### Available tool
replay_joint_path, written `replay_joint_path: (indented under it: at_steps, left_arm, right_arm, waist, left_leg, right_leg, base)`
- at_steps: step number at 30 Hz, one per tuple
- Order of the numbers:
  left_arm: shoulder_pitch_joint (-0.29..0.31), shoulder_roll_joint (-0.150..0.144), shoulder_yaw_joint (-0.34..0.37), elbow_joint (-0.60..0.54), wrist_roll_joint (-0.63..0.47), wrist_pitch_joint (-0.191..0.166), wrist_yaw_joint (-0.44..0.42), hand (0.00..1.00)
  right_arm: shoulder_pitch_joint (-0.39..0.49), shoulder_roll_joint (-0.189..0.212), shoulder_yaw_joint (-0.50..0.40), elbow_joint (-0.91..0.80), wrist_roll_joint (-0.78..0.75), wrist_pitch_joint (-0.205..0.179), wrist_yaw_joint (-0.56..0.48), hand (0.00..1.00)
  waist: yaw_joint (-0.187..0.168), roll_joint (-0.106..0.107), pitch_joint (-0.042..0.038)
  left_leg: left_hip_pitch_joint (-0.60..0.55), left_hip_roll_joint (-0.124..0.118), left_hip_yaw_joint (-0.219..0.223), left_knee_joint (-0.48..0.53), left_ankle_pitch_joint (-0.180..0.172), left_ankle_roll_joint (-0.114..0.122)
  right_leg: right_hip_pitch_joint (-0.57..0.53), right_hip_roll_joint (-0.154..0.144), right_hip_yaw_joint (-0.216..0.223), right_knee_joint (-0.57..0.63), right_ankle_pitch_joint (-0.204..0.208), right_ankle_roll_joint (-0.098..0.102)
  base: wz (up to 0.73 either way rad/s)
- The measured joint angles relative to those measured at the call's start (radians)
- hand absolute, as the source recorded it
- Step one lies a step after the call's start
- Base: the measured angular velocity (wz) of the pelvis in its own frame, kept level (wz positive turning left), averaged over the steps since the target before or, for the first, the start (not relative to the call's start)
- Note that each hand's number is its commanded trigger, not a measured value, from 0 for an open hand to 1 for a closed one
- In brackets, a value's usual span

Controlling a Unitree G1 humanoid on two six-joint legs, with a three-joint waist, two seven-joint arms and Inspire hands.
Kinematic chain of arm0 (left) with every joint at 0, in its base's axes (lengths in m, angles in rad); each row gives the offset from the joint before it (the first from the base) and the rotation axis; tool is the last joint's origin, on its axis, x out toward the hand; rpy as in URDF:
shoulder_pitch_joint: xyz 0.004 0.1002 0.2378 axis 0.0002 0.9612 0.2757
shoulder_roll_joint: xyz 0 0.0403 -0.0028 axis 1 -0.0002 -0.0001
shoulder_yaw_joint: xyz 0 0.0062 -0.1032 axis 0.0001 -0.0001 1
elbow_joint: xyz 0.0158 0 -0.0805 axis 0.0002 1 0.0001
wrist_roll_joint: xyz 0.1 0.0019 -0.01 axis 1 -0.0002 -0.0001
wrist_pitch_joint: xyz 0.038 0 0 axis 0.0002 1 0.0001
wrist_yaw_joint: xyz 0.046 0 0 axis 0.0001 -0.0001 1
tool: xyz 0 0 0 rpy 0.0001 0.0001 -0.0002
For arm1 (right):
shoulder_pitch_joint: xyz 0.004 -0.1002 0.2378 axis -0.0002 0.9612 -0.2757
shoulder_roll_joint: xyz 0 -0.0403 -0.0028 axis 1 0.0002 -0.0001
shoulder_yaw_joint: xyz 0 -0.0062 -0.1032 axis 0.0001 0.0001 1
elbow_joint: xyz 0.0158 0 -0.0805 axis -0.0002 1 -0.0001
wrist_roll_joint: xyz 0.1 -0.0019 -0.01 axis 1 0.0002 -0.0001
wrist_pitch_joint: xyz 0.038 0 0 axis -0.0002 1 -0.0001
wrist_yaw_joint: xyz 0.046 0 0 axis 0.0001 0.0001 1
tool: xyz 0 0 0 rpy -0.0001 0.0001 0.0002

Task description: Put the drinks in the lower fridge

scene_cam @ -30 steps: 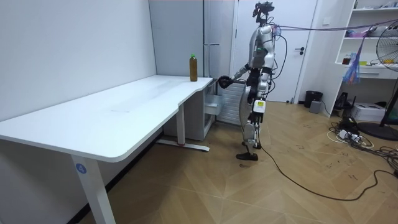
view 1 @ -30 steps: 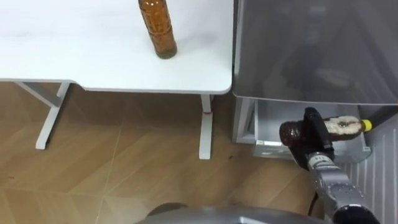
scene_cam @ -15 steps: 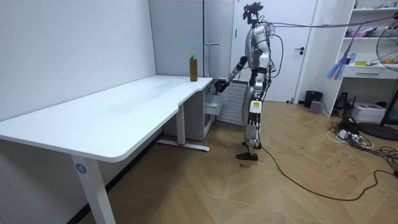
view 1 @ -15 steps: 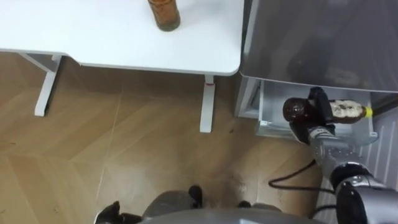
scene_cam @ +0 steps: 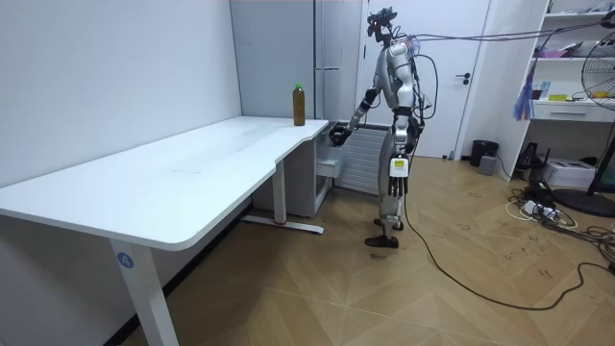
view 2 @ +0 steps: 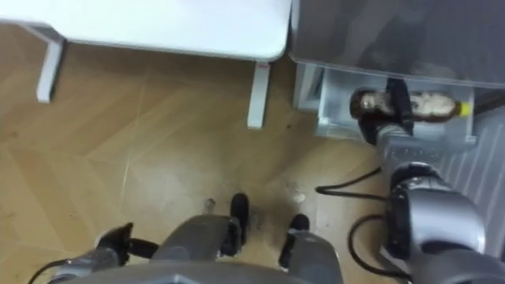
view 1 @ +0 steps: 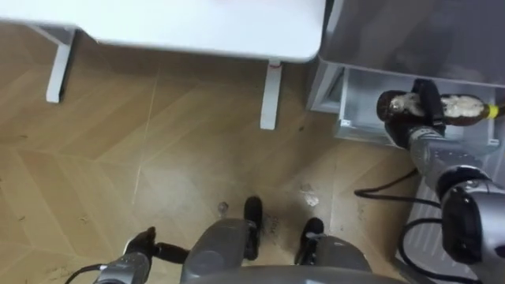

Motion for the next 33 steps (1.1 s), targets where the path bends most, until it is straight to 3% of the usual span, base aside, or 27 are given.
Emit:
replay_joint_path:
  at_steps: [5, 12, 17, 18, 19, 33]
  left_arm:
    - [-0.008, 0.0, 0.0, 0.007, 0.001, -0.03, 0.019, 0.0]
    - [-0.002, 0.005, -0.011, -0.001, 0.007, -0.028, 0.021, 0.0]
    - [-0.016, 0.004, -0.029, -0.007, 0.001, -0.033, 0.021, 0.0]
    - [-0.018, 0.004, -0.031, -0.007, 0.001, -0.033, 0.021, 0.0]
    - [-0.018, 0.004, -0.039, -0.007, 0.001, -0.033, 0.021, 0.0]
    - [-0.017, 0.004, -0.038, -0.007, 0.002, -0.041, 0.021, 0.0]
  right_arm:
    - [-0.041, -0.015, -0.001, 0.0, -0.003, 0.0, -0.027, 1.0]
    - [-0.08, -0.062, -0.001, 0.0, -0.011, 0.0, -0.047, 1.0]
    - [-0.081, -0.064, -0.001, 0.0, -0.011, 0.003, -0.056, 0.97]
    - [-0.081, -0.064, -0.001, 0.001, -0.011, 0.009, -0.058, 0.81]
    - [-0.081, -0.064, -0.001, 0.002, -0.01, 0.015, -0.058, 0.01]
    - [-0.081, -0.067, -0.001, 0.002, -0.001, 0.02, -0.104, 0.0]
  waist:
    - [0.007, -0.009, 0.0055]
    - [0.012, -0.009, 0.005]
    - [0.01, -0.01, 0.0051]
    - [0.01, -0.011, 0.0053]
    - [0.01, -0.011, 0.0055]
    - [0.012, -0.014, 0.0054]
  left_leg:
    - [-0.037, -0.002, 0.001, 0.0, 0.01, 0.007]
    - [-0.089, -0.005, 0.006, 0.009, 0.019, 0.011]
    - [-0.087, -0.004, 0.016, 0.007, 0.02, 0.013]
    - [-0.084, -0.004, 0.02, 0.003, 0.021, 0.014]
    - [-0.082, -0.004, 0.025, 0.003, 0.022, 0.015]
    - [-0.083, -0.003, 0.029, 0.004, 0.024, 0.016]
  right_leg:
    - [-0.038, -0.006, 0.0, 0.009, 0.0, 0.001]
    - [-0.098, -0.013, 0.008, 0.038, 0.0, 0.002]
    - [-0.097, -0.017, 0.009, 0.038, 0.0, 0.002]
    - [-0.096, -0.018, 0.01, 0.038, 0.0, 0.002]
    - [-0.095, -0.018, 0.012, 0.038, 0.0, 0.002]
    - [-0.096, -0.017, 0.014, 0.041, 0.0, 0.002]
  base:
    - [0.05]
    - [0.02]
    - [0.0]
    - [0.0]
    - [0.0]
    - [0.0]
